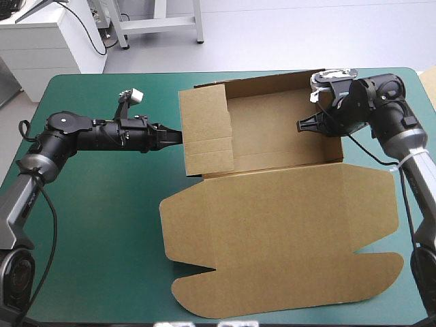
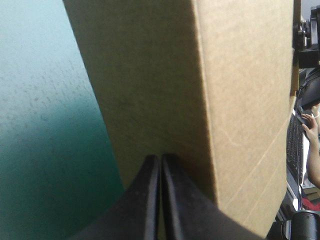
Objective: Fold the box
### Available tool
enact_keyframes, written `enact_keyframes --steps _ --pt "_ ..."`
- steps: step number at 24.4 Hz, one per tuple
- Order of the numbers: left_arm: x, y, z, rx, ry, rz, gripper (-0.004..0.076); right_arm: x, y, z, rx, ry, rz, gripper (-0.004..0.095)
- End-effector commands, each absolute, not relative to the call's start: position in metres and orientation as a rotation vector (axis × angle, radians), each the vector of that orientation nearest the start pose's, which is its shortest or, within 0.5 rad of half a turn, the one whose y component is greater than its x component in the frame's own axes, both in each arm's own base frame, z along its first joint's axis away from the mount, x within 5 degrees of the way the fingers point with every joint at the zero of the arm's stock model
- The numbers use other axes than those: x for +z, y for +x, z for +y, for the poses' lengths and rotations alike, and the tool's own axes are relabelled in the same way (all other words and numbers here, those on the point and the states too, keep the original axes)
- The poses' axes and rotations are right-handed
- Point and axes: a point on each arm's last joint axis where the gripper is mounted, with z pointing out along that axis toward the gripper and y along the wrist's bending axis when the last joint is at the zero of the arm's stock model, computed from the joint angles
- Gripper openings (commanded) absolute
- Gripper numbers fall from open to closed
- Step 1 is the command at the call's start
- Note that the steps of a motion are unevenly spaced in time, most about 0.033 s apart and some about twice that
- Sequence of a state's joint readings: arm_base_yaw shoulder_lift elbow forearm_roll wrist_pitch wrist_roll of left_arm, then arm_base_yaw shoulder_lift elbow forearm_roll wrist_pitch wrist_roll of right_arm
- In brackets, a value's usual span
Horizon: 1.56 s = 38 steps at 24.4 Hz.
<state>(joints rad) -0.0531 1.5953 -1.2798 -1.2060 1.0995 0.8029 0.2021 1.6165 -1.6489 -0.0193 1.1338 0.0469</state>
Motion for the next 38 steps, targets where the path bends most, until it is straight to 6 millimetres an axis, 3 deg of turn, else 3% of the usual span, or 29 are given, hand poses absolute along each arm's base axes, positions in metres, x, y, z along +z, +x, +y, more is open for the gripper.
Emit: enact_keyframes --steps 1,4,7,8,17,23,31,38 --pt "0.36 0.314 -0.098 -1.283 0.441 2.078 0.0089 0.402 0.334 0.064 0.074 -0.181 2.458 -0.0019" --pt "0.361 0.314 -0.098 -1.273 0.463 2.06 0.0285 0.402 0.334 0.063 0.057 -0.183 2.457 -0.0019" --pt "0.367 0.314 -0.1 -1.35 0.424 2.01 0.0538 0.402 0.334 0.063 0.06 -0.183 2.457 -0.0019" --pt "0.369 0.314 -0.1 -1.379 0.407 1.989 0.056 0.402 0.334 0.063 0.062 -0.177 2.458 -0.0019" --pt "0.37 0.322 -0.1 -1.394 0.29 1.966 0.0547 0.406 0.332 0.068 0.149 -0.137 2.43 -0.0018" --pt "0.369 0.322 -0.131 -1.24 0.268 1.978 0.0547 0.437 0.324 0.068 0.103 -0.137 2.327 -0.0011" --pt "0.377 0.309 -0.163 -0.995 0.26 1.959 0.0547 0.451 0.312 0.098 -0.196 -0.198 2.231 0.0001" --pt "0.377 0.308 -0.178 -0.917 0.225 1.92 0.0547 0.462 0.297 0.127 -0.262 -0.265 2.146 0.0001"
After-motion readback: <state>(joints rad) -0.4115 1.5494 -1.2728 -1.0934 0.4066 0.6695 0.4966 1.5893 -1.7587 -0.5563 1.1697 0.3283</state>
